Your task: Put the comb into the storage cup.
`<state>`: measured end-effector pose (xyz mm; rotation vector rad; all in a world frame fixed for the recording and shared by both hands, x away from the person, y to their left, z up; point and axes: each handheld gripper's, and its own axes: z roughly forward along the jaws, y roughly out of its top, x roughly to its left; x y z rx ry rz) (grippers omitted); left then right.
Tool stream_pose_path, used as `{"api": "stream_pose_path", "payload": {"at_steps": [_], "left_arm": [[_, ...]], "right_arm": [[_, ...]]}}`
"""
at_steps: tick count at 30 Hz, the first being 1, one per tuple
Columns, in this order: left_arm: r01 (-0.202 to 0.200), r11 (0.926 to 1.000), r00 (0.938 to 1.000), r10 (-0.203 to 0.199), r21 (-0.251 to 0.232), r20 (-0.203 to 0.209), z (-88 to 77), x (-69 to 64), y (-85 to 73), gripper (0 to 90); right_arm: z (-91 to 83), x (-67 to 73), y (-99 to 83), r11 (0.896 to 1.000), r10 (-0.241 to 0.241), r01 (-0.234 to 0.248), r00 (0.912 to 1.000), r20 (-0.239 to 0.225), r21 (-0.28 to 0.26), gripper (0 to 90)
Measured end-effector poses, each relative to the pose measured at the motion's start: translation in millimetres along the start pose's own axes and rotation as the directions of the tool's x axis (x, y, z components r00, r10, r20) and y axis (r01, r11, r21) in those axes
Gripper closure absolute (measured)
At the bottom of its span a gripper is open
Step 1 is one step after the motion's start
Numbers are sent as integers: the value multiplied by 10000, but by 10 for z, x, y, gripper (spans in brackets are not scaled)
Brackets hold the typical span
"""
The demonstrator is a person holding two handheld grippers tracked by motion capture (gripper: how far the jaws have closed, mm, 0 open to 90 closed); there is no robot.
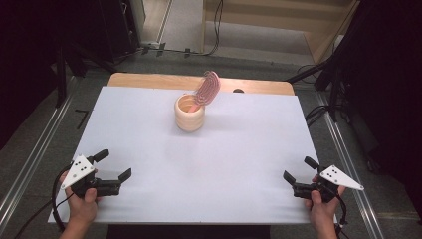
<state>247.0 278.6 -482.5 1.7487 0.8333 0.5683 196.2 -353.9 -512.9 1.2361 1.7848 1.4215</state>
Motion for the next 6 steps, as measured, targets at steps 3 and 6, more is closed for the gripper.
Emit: {"api": "stream_pose_path", "payload": {"at_steps": [3,6], "left_arm": [[2,10000,10000,-2,-13,13,2,1,0,0],[1,10000,10000,-1,-11,8,2,2,0,0]], "right_arm": [[4,4,-3,10000,19,-19,10000,-54,12,0],[11,6,-3,10000,-42,42,10000,-62,60,0]]}}
